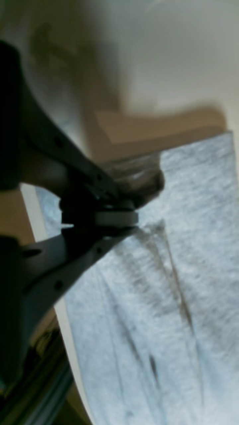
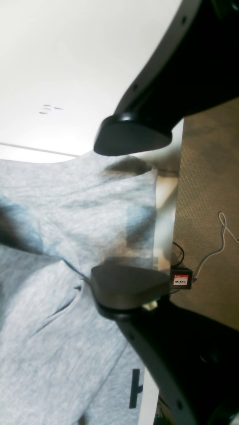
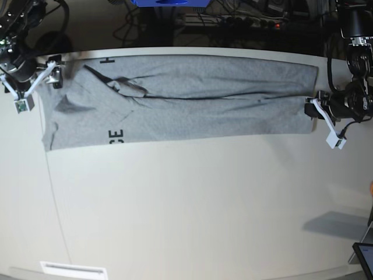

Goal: Fold the T-shirt properly
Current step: 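Grasp the strip's collar edge with both grippers at its two ends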

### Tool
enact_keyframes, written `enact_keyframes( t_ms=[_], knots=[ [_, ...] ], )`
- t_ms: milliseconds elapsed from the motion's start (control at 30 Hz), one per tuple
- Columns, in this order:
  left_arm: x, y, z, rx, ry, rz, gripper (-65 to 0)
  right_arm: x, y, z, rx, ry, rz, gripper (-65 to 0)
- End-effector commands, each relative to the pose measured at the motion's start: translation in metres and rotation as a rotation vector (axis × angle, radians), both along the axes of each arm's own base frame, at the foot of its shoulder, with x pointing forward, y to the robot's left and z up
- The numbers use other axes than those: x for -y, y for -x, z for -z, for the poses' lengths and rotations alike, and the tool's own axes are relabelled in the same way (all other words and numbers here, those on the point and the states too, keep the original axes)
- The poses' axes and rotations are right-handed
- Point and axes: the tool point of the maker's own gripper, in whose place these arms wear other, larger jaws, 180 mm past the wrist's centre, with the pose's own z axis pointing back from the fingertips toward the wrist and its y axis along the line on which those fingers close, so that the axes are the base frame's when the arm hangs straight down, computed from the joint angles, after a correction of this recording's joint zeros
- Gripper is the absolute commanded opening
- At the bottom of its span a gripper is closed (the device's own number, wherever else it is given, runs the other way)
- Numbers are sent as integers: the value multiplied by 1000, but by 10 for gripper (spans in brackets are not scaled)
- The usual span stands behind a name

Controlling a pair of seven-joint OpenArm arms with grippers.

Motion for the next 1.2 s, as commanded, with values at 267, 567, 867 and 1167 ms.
enact_keyframes(
  t_ms=[267,567,867,1167],
  knots=[
    [19,-1,0,-5,-134,187,-608,2,-6,-8,34,11,-8,-162],
    [15,-7,-21,40,-197,239,-485,2,-17,-14,65,12,-10,-162],
    [15,-27,-41,184,-157,172,-490,-4,-37,-24,117,6,-37,-162],
    [58,-25,-19,211,2,113,-490,-53,-58,-28,196,-33,-232,-162]
  ],
)
